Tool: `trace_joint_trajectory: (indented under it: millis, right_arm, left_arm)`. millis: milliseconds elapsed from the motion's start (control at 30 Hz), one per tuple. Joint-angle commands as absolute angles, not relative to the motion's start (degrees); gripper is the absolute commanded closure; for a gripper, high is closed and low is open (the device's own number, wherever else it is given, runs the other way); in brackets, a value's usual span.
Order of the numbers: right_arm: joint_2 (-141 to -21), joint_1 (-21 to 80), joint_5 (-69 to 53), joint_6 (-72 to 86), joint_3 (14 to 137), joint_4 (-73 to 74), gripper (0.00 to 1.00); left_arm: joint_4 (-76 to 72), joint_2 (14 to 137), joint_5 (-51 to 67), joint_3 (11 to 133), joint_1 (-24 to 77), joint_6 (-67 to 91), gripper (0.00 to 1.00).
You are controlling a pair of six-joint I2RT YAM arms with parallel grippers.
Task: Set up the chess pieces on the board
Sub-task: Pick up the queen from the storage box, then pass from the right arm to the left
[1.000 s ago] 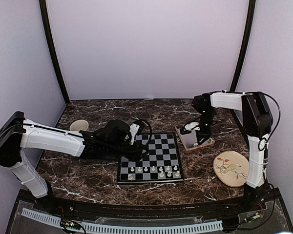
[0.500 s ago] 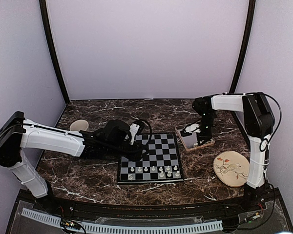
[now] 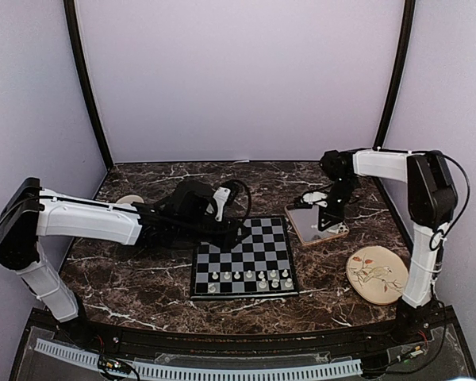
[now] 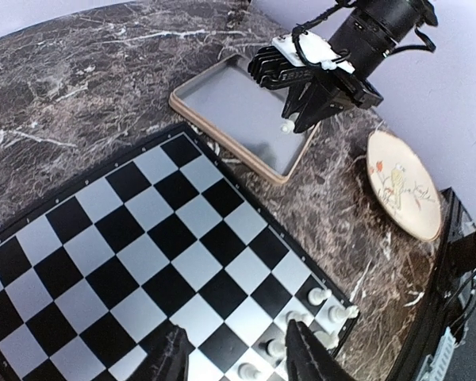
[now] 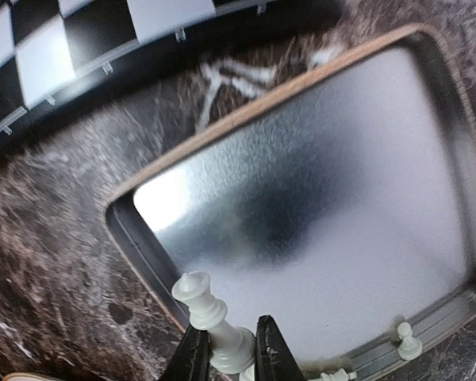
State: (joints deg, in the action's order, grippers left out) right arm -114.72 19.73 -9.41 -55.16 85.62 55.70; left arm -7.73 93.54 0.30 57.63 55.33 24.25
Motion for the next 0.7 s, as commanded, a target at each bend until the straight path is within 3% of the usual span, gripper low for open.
trace_joint_trajectory:
  millis: [0, 267, 667]
  right_arm:
    - [-107.9, 19.9, -24.2, -45.0, 88.6, 54.3, 0.88]
    - [-107.4, 25.1, -40.1, -30.7, 89.2, 48.8, 0.88]
    - [-109.1, 31.0, -41.5, -26.0, 86.7, 43.2, 0.87]
  left_arm:
    - [-13.2, 94.4, 5.9, 59.5, 51.8, 30.8, 0.56]
    - [-24.3, 100.3, 15.7, 62.7, 49.7, 36.5, 0.56]
    - [-30.4, 106.3, 20.1, 65.4, 49.7, 41.6, 0.55]
